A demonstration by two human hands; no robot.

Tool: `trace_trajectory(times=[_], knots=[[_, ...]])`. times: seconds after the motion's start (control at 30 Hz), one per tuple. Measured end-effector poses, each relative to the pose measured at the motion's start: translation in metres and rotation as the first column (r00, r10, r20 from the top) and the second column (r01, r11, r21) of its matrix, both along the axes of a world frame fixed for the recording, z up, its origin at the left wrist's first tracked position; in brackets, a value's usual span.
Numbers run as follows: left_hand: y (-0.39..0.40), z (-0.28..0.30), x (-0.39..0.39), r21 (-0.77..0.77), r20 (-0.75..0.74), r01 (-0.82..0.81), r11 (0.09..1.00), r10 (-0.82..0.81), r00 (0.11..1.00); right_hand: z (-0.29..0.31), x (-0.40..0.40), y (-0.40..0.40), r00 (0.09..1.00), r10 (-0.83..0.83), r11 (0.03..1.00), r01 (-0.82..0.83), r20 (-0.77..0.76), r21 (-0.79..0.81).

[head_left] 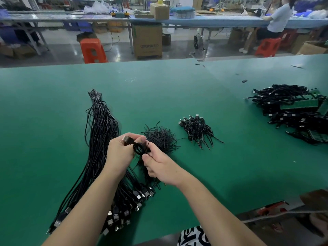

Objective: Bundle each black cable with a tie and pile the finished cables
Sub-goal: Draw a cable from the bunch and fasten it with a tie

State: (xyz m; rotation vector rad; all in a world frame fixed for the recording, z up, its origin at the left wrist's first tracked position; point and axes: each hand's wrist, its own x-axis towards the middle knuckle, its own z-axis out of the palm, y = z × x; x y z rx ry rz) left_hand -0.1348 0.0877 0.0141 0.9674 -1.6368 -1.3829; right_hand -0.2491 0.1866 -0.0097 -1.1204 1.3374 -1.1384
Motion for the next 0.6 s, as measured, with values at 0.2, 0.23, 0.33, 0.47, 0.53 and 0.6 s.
trace_trajectory(times=[0.2,0.23,0.33,0.47,0.53,0.6], knots=[[0.002,-0.005,0.005,0.045,0.026,0.129,0.991,-0.130,0.991,-0.007,-0.001,-0.006,0.987,-0.162,0.984,0.161,-0.013,-0.074],[0.003,-0.006,0.006,0.020,0.059,0.158,0.987,-0.159,0.986,-0.008,-0.002,-0.007,0.980,-0.199,0.977,0.197,-0.006,-0.082],[0.009,-0.005,0.005,-0.074,0.141,0.157,0.985,-0.145,0.979,-0.008,-0.006,-0.012,0.962,-0.273,0.959,0.273,0.006,-0.077],[0.013,-0.005,0.004,-0.412,0.337,0.142,0.900,0.005,0.942,-0.007,-0.007,-0.012,0.951,-0.309,0.951,0.309,0.009,-0.019],[0.015,-0.003,0.005,-0.581,0.390,0.192,0.791,0.063,0.918,-0.005,-0.008,-0.011,0.948,-0.317,0.948,0.317,0.018,-0.008],[0.016,-0.002,0.007,-0.731,0.425,0.254,0.633,0.132,0.895,0.000,-0.009,-0.009,0.947,-0.318,0.948,0.318,0.043,0.010]])
